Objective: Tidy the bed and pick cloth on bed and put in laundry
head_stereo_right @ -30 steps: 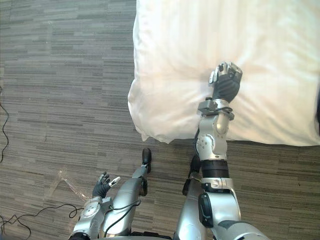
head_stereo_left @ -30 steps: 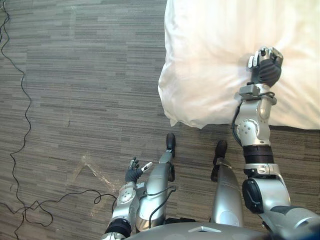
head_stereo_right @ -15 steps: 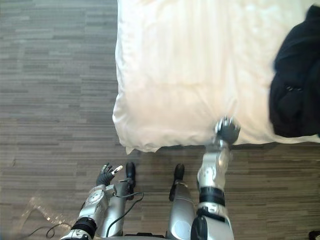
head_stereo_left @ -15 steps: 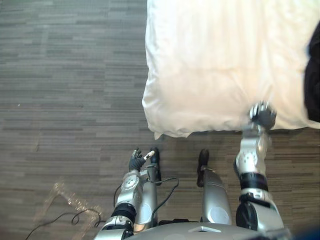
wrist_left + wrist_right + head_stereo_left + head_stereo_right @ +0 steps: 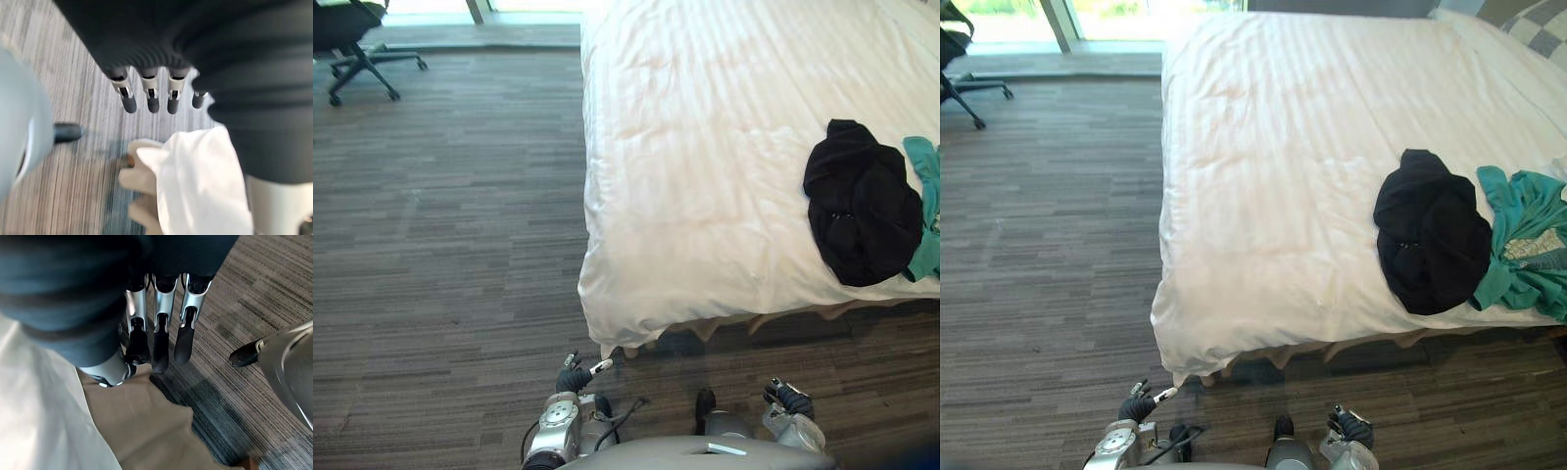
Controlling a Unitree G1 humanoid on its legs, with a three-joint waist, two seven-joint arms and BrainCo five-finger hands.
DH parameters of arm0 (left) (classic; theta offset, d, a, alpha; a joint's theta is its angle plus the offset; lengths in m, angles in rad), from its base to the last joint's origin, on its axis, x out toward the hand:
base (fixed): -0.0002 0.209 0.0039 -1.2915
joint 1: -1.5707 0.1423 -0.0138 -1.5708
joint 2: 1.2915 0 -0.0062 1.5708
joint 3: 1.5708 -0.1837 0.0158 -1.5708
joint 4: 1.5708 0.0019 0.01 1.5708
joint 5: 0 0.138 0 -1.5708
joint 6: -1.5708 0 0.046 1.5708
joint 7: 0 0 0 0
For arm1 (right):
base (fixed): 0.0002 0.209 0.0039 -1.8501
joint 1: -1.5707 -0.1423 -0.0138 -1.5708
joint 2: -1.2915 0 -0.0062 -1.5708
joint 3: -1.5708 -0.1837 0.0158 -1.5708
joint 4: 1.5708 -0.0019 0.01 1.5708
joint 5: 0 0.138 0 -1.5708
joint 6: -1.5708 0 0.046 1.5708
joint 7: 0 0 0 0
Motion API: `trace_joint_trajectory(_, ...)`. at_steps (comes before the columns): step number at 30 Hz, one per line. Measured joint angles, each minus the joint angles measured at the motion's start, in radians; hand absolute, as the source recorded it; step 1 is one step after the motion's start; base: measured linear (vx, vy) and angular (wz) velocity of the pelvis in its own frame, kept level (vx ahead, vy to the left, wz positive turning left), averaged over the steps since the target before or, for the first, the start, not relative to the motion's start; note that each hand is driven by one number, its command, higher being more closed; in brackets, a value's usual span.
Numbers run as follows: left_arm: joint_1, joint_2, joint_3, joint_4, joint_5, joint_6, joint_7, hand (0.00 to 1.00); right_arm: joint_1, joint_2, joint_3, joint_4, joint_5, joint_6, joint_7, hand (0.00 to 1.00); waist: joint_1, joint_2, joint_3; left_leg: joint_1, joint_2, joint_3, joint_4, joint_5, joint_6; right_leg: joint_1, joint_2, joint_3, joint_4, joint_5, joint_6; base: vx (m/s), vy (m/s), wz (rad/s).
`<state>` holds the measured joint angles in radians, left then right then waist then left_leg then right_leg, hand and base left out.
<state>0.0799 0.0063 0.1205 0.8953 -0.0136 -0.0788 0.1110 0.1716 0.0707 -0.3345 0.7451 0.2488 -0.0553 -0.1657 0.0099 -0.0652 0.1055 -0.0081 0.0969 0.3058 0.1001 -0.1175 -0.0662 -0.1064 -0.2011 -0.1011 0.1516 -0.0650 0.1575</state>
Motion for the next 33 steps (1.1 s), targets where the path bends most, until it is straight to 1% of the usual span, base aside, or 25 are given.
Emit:
trace_joint_trajectory(2,0.005,0.004,0.000,0.011,0.005,0.002,0.001,0.00,-0.004,0.003,0.014,0.000,0.000,0.004,-0.003,0.00,0.001,-0.005,-0.005,0.028,0.004,0.025,-0.033,0.016,-0.006,-0.002,0.011,0.000,0.005,0.003,-0.008,-0.02,-0.033,-0.26)
trace_joint_trajectory(4,-0.002,0.004,0.000,0.022,0.005,0.002,0.001,0.00,-0.011,0.004,0.023,0.000,0.001,0.005,-0.009,0.00,-0.003,-0.007,-0.005,0.033,0.015,0.034,-0.024,0.013,-0.010,-0.010,0.013,-0.026,0.036,-0.003,-0.021,-0.02,-0.057,-0.23)
trace_joint_trajectory(5,-0.003,0.004,0.000,0.021,0.005,0.002,0.001,0.00,-0.015,0.005,0.025,0.000,0.003,0.004,-0.014,0.00,-0.002,-0.008,-0.002,0.043,0.027,0.048,-0.017,0.006,-0.018,-0.017,0.014,-0.059,0.068,-0.010,-0.034,-0.02,-0.071,-0.34)
trace_joint_trajectory(6,-0.002,0.004,0.001,0.021,0.005,0.002,0.001,0.00,-0.016,0.006,0.025,-0.001,0.004,0.003,-0.014,0.00,0.001,-0.009,-0.002,0.043,0.033,0.057,-0.008,-0.001,-0.021,-0.021,0.015,-0.069,0.083,-0.015,-0.043,-0.02,-0.081,-0.46)
trace_joint_trajectory(8,-0.001,0.003,0.005,0.021,0.003,0.003,0.000,0.00,-0.017,0.007,0.023,0.000,0.015,-0.006,-0.017,0.00,0.002,-0.006,-0.001,0.043,0.063,0.083,0.035,-0.032,-0.036,-0.028,0.037,-0.076,0.109,-0.030,-0.067,0.01,-0.079,-0.40)
trace_joint_trajectory(9,-0.001,0.002,0.008,0.021,0.003,0.003,0.000,0.00,-0.017,0.007,0.023,-0.001,0.016,-0.008,-0.017,0.00,0.002,-0.006,-0.001,0.043,0.070,0.088,0.041,-0.034,-0.038,-0.031,0.042,-0.079,0.114,-0.035,-0.072,0.03,-0.093,-0.36)
trace_joint_trajectory(12,-0.002,-0.001,0.019,0.020,-0.015,0.003,-0.001,0.00,-0.020,0.007,0.025,-0.001,0.036,-0.014,-0.015,0.00,0.004,-0.004,-0.003,0.044,0.094,0.124,0.041,-0.035,-0.048,-0.061,0.066,-0.068,0.130,-0.046,-0.077,0.04,-0.104,-0.32)
trace_joint_trajectory(14,-0.002,-0.001,0.019,0.020,-0.017,0.003,-0.001,0.00,-0.020,0.003,0.027,0.000,0.042,-0.015,-0.015,0.00,0.001,0.009,0.003,0.058,0.103,0.134,0.029,-0.030,-0.056,-0.058,0.083,-0.060,0.112,-0.044,-0.076,0.08,-0.073,-0.23)
trace_joint_trajectory(16,-0.001,-0.003,0.018,0.023,-0.017,0.003,-0.002,0.00,-0.022,-0.001,0.029,0.025,0.042,-0.016,-0.014,0.00,0.000,0.032,0.008,0.090,0.111,0.157,0.006,-0.021,-0.057,-0.037,0.110,-0.035,0.070,-0.020,-0.075,0.11,-0.037,-0.37)
trace_joint_trajectory(17,0.000,-0.003,0.018,0.024,-0.019,0.003,-0.002,0.00,-0.023,-0.002,0.030,0.027,0.042,-0.016,-0.014,0.00,0.000,0.037,0.011,0.096,0.112,0.163,0.007,-0.019,-0.057,-0.027,0.115,-0.026,0.056,-0.014,-0.073,0.11,0.000,-0.37)
trace_joint_trajectory(19,-0.001,-0.004,0.017,0.030,-0.020,0.003,-0.001,0.00,-0.020,-0.003,0.041,0.036,0.042,-0.016,-0.014,0.00,-0.009,0.052,0.016,0.118,0.111,0.184,0.029,-0.009,-0.047,0.025,0.121,0.000,-0.018,0.025,-0.070,0.12,0.021,-0.32)
trace_joint_trajectory(20,-0.001,-0.004,0.017,0.030,-0.020,0.003,0.000,0.00,-0.020,-0.004,0.045,0.038,0.042,-0.016,-0.014,0.00,-0.010,0.055,0.018,0.123,0.111,0.185,0.039,-0.009,-0.047,0.040,0.121,0.007,-0.039,0.037,-0.068,0.08,0.030,-0.36)
trace_joint_trajectory(22,-0.002,-0.002,0.017,0.031,-0.045,0.002,0.002,0.00,-0.022,-0.014,0.073,0.038,0.040,-0.018,-0.013,0.00,-0.009,0.060,0.022,0.133,0.111,0.205,0.103,-0.009,-0.047,0.078,0.119,0.057,-0.094,0.072,-0.069,0.03,0.041,-0.52)
trace_joint_trajectory(23,-0.002,-0.002,0.016,0.031,-0.054,0.002,0.003,0.00,-0.023,-0.015,0.073,0.038,0.038,-0.019,-0.013,0.00,-0.009,0.061,0.023,0.131,0.111,0.200,0.123,-0.009,-0.047,0.083,0.118,0.068,-0.101,0.077,-0.069,0.02,0.039,-0.65)
trace_joint_trajectory(25,-0.003,-0.002,0.019,0.030,-0.059,0.001,0.005,0.00,-0.032,-0.030,0.096,0.038,0.007,-0.019,-0.015,0.00,-0.009,0.069,0.038,0.121,0.109,0.117,0.216,-0.010,-0.046,0.085,0.118,0.127,-0.103,0.098,-0.071,0.00,0.039,-0.86)
trace_joint_trajectory(26,0.000,-0.002,0.021,0.030,-0.077,0.000,0.008,0.00,-0.040,-0.046,0.123,0.039,-0.019,-0.018,-0.016,0.00,-0.007,0.069,0.044,0.100,0.102,0.046,0.277,-0.017,-0.047,0.078,0.119,0.172,-0.102,0.101,-0.067,-0.02,0.045,-1.00)
trace_joint_trajectory(27,0.004,-0.002,0.024,0.030,-0.083,-0.001,0.012,0.00,-0.045,-0.052,0.135,0.038,-0.037,-0.019,-0.017,0.00,-0.006,0.067,0.047,0.094,0.098,0.008,0.302,-0.032,-0.044,0.072,0.124,0.192,-0.103,0.104,-0.063,-0.03,0.091,-1.30)
trace_joint_trajectory(28,0.015,-0.014,0.043,0.030,-0.087,-0.006,0.022,0.00,-0.062,-0.062,0.150,0.037,-0.059,-0.018,-0.019,0.00,-0.004,0.089,0.049,0.098,0.097,-0.062,0.333,-0.061,-0.044,0.057,0.145,0.241,-0.103,0.108,-0.055,-0.05,0.110,-1.40)
trace_joint_trajectory(29,0.016,-0.019,0.050,0.030,-0.099,-0.007,0.029,0.00,-0.078,-0.076,0.157,0.031,-0.077,-0.019,-0.022,0.00,-0.009,0.096,0.052,0.093,0.089,-0.107,0.361,-0.073,-0.044,0.041,0.168,0.290,-0.103,0.123,-0.053,-0.06,0.104,-1.33)
trace_joint_trajectory(30,0.018,-0.019,0.050,0.031,-0.107,-0.010,0.032,0.00,-0.080,-0.075,0.161,0.024,-0.077,-0.019,-0.023,0.00,-0.013,0.090,0.057,0.093,0.081,-0.126,0.369,-0.076,-0.041,0.036,0.170,0.310,-0.103,0.127,-0.050,-0.09,0.074,-1.07)
trace_joint_trajectory(31,0.021,-0.012,0.050,0.031,-0.127,-0.015,0.046,0.00,-0.085,-0.075,0.188,0.011,-0.077,-0.019,-0.024,0.00,-0.018,0.071,0.065,0.094,0.069,-0.168,0.374,-0.093,-0.042,0.020,0.181,0.340,-0.102,0.124,-0.058,-0.12,0.094,-0.88)
trace_joint_trajectory(32,0.017,-0.004,0.051,0.031,-0.139,-0.018,0.053,0.00,-0.086,-0.074,0.199,0.005,-0.077,-0.019,-0.023,0.00,-0.022,0.079,0.058,0.098,0.068,-0.217,0.352,-0.131,-0.045,-0.006,0.197,0.358,-0.107,0.121,-0.068,-0.14,0.126,-0.81)
trace_joint_trajectory(33,0.017,-0.005,0.049,0.031,-0.146,-0.018,0.054,0.00,-0.086,-0.074,0.199,-0.002,-0.077,-0.019,-0.023,0.00,-0.025,0.085,0.053,0.100,0.069,-0.234,0.327,-0.151,-0.048,-0.021,0.203,0.358,-0.114,0.125,-0.074,-0.17,0.146,-0.61)
